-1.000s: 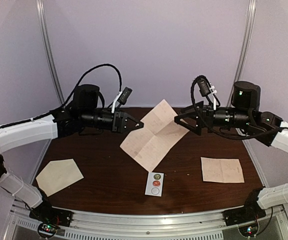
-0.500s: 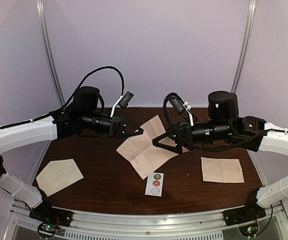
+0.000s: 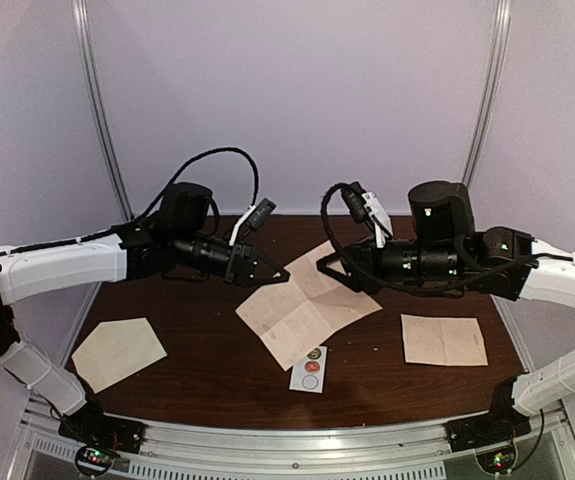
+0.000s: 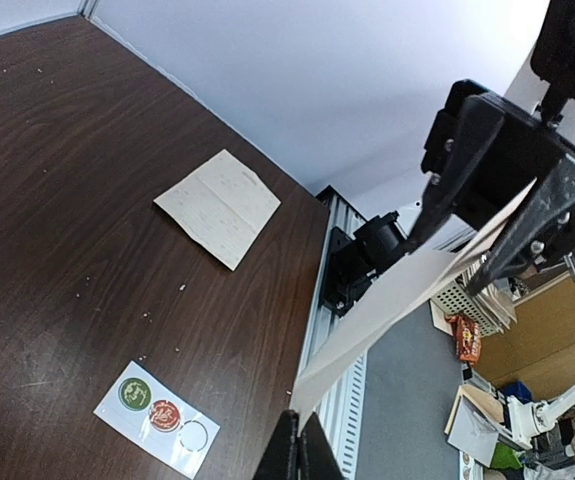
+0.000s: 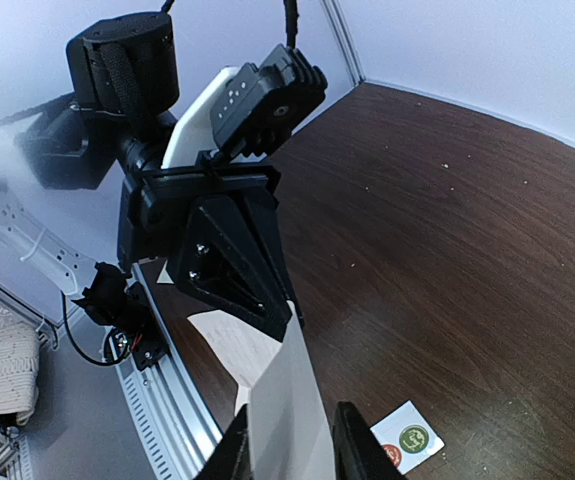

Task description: Place the letter into the envelope and seal it

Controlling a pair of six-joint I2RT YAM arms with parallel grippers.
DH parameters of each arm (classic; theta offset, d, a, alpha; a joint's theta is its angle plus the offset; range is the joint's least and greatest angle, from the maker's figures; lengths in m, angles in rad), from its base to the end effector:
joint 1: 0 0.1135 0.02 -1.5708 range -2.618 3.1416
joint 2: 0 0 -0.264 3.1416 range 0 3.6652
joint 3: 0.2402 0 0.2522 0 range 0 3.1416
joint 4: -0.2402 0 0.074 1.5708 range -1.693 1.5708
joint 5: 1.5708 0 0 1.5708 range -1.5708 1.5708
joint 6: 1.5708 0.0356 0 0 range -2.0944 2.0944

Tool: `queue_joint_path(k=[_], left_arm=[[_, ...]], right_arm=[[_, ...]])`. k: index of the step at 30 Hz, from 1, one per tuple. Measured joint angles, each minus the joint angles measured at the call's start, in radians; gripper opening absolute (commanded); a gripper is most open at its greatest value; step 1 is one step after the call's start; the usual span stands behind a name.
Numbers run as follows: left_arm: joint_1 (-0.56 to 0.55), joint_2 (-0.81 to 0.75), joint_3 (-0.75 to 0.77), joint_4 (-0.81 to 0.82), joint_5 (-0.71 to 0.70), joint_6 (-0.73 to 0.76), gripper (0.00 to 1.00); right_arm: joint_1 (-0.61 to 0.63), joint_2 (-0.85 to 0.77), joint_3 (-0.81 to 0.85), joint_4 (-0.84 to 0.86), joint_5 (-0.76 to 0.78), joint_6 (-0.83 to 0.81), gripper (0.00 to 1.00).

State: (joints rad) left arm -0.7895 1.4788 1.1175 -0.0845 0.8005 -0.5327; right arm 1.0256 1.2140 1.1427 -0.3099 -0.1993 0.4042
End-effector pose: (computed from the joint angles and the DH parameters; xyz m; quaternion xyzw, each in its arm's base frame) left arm 0.2179 -0.2560 0.3033 0.3059 0.7460 -0.5617 0.1853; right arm 0.1379 0.2409 0.3628 -0.3050 0.7677 0.4277 0.3670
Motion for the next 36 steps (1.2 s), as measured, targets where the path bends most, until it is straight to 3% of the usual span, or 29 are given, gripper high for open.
queue_joint_path(k=[5, 7, 12, 19, 20, 23, 24, 27, 28, 30, 32, 36], left_arm=[[0.0, 0.003, 0.0, 0.005, -0.019, -0.018, 0.0], [0.0, 0.001, 0.0, 0.008, -0.022, -0.031, 0.0], [0.0, -0.005, 0.0, 0.008, -0.034, -0.061, 0.0], [0.0, -0.016, -0.003, 0.008, -0.037, -0.069, 0.0], [0.0, -0.016, -0.003, 0.009, -0.036, -0.069, 0.0], [0.0, -0.016, -0.006, 0.011, -0.033, -0.069, 0.02], [-0.002, -0.016, -0.009, 0.012, -0.032, -0.069, 0.07], [-0.011, -0.016, -0.014, 0.013, -0.032, -0.065, 0.43], [-0.016, -0.016, -0.016, 0.015, -0.03, -0.064, 0.52], [-0.025, -0.019, -0.021, 0.017, -0.03, -0.066, 0.58], [-0.03, -0.028, -0.038, 0.02, -0.031, -0.068, 0.51], [-0.032, -0.047, -0.074, 0.022, -0.04, -0.074, 0.11]], right_arm=[[0.0, -0.072, -0.011, -0.032, 0.017, -0.022, 0.07], [0.0, -0.108, -0.033, -0.029, 0.015, -0.025, 0.07], [0.0, -0.148, -0.093, -0.019, -0.011, -0.02, 0.33], [0.0, -0.153, -0.154, 0.007, -0.055, -0.01, 0.34], [0.0, -0.147, -0.154, 0.013, -0.06, -0.01, 0.32], [0.0, -0.122, -0.154, 0.031, -0.07, -0.007, 0.08], [0.0, -0.115, -0.154, 0.034, -0.072, -0.013, 0.0], [0.0, -0.105, -0.154, 0.038, -0.078, -0.008, 0.0], [0.001, -0.108, -0.154, 0.042, -0.077, -0.011, 0.0], [0.001, -0.119, -0.154, 0.046, -0.07, -0.013, 0.0], [0.001, -0.142, -0.154, 0.046, -0.055, -0.017, 0.0], [0.001, -0.191, -0.147, 0.043, -0.03, -0.039, 0.0]])
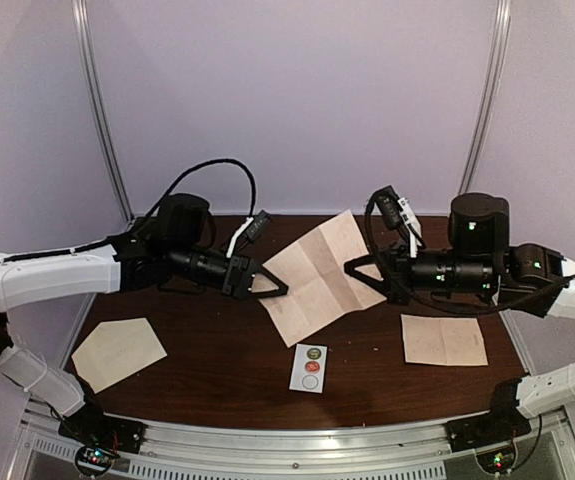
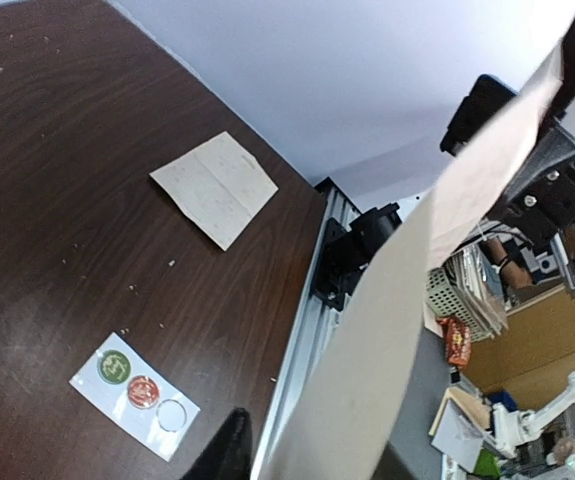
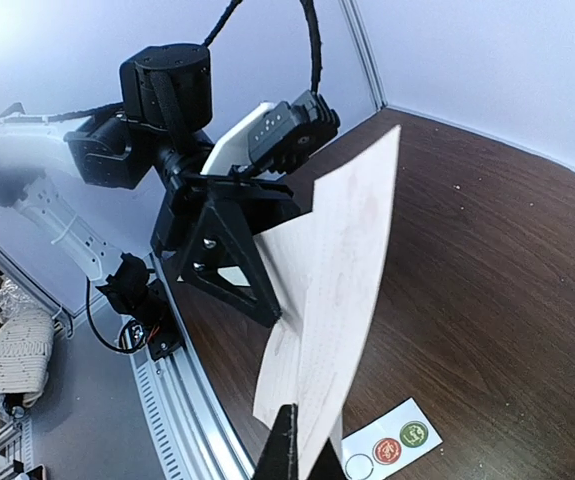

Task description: Place the letter into the envelope and seal it

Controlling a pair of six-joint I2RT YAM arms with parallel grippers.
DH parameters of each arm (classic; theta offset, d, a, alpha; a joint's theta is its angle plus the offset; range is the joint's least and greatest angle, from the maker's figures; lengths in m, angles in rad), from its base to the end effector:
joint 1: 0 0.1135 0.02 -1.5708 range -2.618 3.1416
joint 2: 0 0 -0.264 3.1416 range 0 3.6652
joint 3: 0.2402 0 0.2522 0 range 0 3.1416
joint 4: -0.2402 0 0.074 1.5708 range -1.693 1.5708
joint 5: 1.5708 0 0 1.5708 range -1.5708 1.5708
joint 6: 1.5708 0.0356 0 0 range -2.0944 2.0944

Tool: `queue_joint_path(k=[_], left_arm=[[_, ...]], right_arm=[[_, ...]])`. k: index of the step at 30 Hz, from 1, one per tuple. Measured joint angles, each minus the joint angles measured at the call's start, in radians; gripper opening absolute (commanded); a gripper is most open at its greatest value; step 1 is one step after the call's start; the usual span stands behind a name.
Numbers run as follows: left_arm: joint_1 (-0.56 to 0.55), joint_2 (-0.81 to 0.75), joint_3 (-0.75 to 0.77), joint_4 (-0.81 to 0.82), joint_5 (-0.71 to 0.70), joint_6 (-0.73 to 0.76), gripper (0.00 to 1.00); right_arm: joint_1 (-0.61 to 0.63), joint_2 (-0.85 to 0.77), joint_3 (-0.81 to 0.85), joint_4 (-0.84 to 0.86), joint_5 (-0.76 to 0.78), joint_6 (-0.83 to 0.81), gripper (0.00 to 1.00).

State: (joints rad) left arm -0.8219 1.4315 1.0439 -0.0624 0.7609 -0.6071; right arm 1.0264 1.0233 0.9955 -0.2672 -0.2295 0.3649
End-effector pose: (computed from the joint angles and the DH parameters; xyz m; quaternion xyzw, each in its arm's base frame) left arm 0.2017 -0.2530 0.2945 0.2805 0.7608 -0.5610 0.1667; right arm 0.1138 0.2036 0.3605 -0.3237 0.7327 0.4498 0.3952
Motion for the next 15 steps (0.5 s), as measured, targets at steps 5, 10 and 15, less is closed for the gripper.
queue_joint_path(k=[5, 10, 15], left_arm=[[0.0, -0.005, -0.009, 0.002, -0.025, -0.008, 0.0], [0.0, -0.017, -0.004, 0.008, -0.043, -0.021, 0.0], [0.0, -0.04, -0.018, 0.042, -0.071, -0.037, 0.0]], right_arm=[[0.0, 0.018, 0.061, -0.046, 0.018, -0.029, 0.21], [-0.001, 0.063, 0.157, -0.132, 0.029, -0.019, 0.81], [-0.012, 0.032, 0.194, -0.117, 0.045, 0.046, 0.93]])
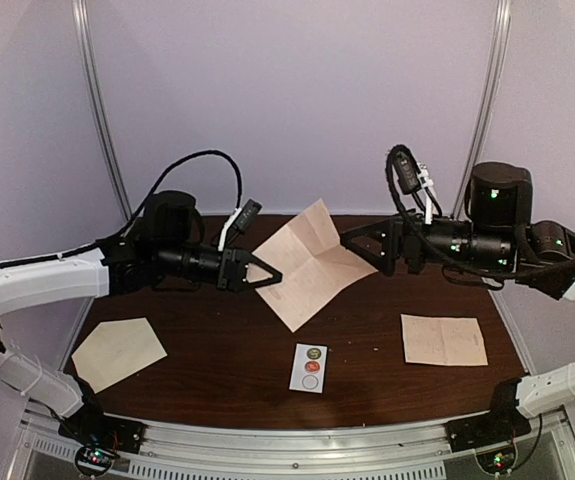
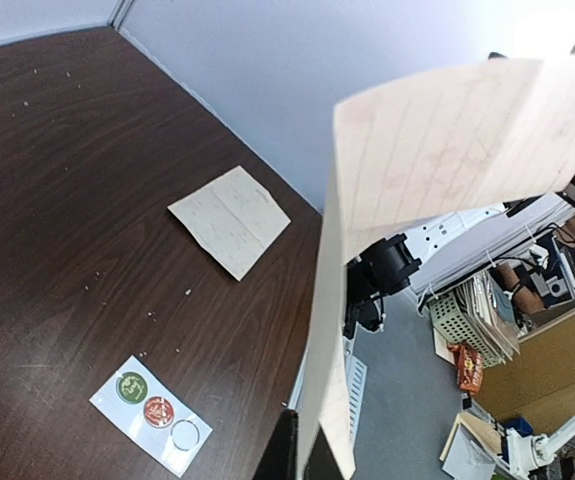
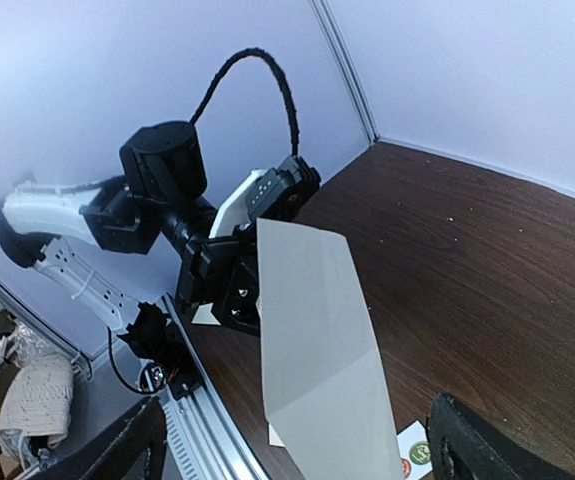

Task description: Place the letter into the envelope and seal it

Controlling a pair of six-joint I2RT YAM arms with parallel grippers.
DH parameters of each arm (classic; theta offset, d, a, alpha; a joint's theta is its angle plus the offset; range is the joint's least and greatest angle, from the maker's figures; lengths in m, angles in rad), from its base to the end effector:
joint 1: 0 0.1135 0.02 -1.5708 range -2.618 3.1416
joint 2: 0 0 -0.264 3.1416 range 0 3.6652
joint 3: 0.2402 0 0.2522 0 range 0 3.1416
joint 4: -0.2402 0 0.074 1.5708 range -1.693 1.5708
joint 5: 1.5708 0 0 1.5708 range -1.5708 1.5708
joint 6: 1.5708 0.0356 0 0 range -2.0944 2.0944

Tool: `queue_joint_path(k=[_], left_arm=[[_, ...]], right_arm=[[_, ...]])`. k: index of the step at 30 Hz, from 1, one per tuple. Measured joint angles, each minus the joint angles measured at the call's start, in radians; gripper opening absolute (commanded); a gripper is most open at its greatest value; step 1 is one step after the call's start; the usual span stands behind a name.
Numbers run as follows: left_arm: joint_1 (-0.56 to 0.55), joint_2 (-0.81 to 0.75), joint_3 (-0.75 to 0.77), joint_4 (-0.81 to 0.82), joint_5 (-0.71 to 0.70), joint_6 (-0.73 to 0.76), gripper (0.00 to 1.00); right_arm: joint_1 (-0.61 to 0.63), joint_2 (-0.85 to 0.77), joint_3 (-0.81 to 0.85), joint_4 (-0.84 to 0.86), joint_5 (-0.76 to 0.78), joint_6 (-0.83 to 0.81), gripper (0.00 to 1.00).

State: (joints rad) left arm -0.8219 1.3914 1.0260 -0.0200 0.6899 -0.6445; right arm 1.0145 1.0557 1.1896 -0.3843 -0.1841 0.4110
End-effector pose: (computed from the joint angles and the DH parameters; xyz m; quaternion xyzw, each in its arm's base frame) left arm 0.1993 -0.2477 0.3036 0.2573 0.7608 -0.5602 0.2029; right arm 0.1161 0.1990 0.4084 -0.2876 0.7342 0.4543 0.4145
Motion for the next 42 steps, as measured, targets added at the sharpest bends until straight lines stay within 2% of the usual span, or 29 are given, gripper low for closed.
queue_joint_path(k=[5, 13, 16, 20, 25, 30, 34, 42], left_arm=[[0.0, -0.11, -0.108, 0.065, -0.072, 0.043, 0.0], [-0.026, -0.135, -0.142, 0.103, -0.102, 0.088, 0.0], [-0.04, -0.147, -0.142, 0.103, -0.103, 0.093, 0.0], [-0.08, -0.156, -0.142, 0.111, -0.097, 0.092, 0.0], [-0.128, -0.152, -0.135, 0.127, -0.066, 0.088, 0.0], [-0.17, -0.114, -0.086, 0.125, -0.038, 0.088, 0.0], [-0.184, -0.101, -0.064, 0.127, -0.031, 0.088, 0.0], [-0.185, -0.087, -0.06, 0.125, -0.019, 0.088, 0.0]], right_arm=[[-0.003, -0.09, -0.095, 0.088, 0.062, 0.066, 0.96], [-0.021, -0.086, -0.103, 0.094, 0.156, 0.138, 0.98], [-0.025, -0.054, -0.103, 0.088, 0.124, 0.137, 0.98], [-0.027, -0.003, -0.116, 0.102, -0.001, 0.127, 0.95], [-0.027, -0.005, -0.175, 0.17, -0.159, 0.133, 0.84], [-0.027, -0.005, -0.188, 0.224, -0.281, 0.153, 0.67], [-0.027, -0.002, -0.193, 0.243, -0.341, 0.164, 0.61], [-0.027, 0.013, -0.219, 0.276, -0.419, 0.174, 0.32]])
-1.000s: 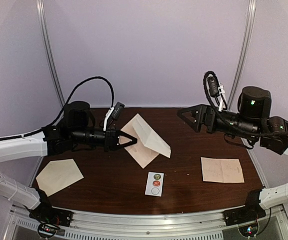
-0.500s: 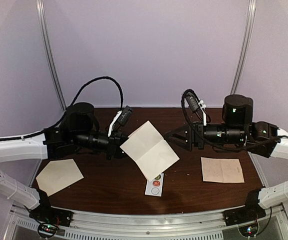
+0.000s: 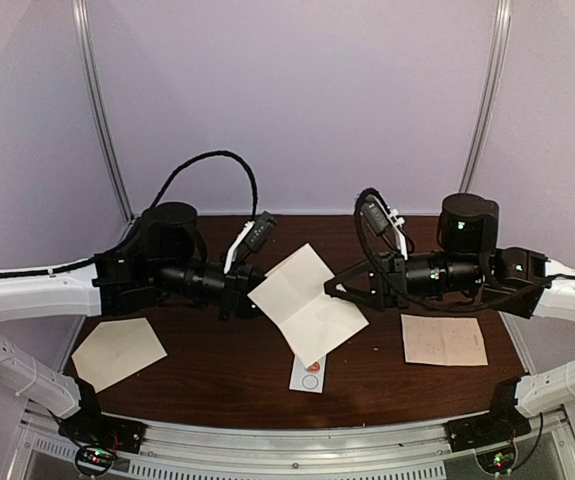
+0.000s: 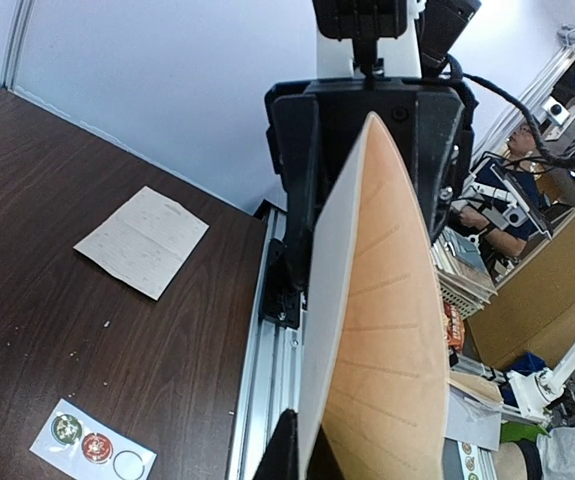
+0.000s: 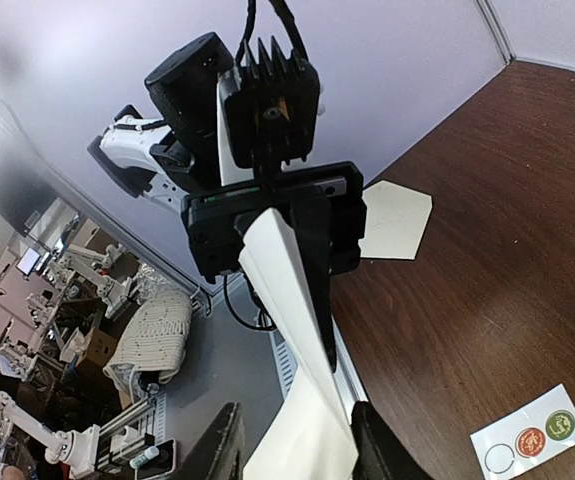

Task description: Place the letter into the envelope and seal it

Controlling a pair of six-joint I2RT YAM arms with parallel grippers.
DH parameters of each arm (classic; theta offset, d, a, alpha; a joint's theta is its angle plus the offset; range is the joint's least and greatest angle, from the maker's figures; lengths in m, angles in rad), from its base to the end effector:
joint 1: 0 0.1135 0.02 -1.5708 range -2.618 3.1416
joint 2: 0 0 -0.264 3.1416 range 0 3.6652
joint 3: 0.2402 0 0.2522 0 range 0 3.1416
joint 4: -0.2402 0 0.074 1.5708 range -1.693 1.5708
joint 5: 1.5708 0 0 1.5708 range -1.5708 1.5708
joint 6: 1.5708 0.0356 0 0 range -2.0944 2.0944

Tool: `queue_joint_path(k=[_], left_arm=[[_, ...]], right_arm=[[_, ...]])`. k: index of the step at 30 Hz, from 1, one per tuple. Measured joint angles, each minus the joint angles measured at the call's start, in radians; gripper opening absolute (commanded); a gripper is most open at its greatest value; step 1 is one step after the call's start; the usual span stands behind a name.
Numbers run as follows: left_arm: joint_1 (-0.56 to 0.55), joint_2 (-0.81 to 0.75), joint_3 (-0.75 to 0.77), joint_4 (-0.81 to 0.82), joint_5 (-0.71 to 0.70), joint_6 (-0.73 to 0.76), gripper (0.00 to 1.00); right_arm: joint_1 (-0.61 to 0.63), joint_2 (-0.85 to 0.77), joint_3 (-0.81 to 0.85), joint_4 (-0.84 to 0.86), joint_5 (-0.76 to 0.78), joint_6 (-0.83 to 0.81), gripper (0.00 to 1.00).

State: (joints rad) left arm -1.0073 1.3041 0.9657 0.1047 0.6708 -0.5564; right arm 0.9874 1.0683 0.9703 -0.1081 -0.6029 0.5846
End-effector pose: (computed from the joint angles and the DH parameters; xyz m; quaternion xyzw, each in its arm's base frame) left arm 0.1418 -0.2659 0.3198 0.3645 0.6766 -0.5957 0.2334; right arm 0.1174 0.2145 0.3595 -0.3317 0.6887 0.5889 0.2625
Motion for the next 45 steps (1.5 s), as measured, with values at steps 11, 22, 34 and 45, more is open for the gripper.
queue_joint_path(k=[11, 22, 34, 45], left_arm=[[-0.01, 0.006, 0.024, 0.001, -0.053, -0.003, 0.65], [-0.01, -0.283, -0.062, 0.041, -0.38, -0.072, 0.84], [-0.055, -0.103, -0.062, 0.117, -0.406, -0.188, 0.81], [-0.076, -0.031, -0.05, 0.314, -0.365, -0.247, 0.48]], right_arm=[[0.0, -0.035, -0.047, 0.013, 0.08, 0.006, 0.0], [-0.001, -0.17, -0.102, -0.014, 0.314, 0.018, 0.0], [-0.001, -0.166, -0.112, 0.098, 0.287, 0.021, 0.0], [-0.002, -0.179, -0.127, 0.216, 0.256, 0.071, 0.0]])
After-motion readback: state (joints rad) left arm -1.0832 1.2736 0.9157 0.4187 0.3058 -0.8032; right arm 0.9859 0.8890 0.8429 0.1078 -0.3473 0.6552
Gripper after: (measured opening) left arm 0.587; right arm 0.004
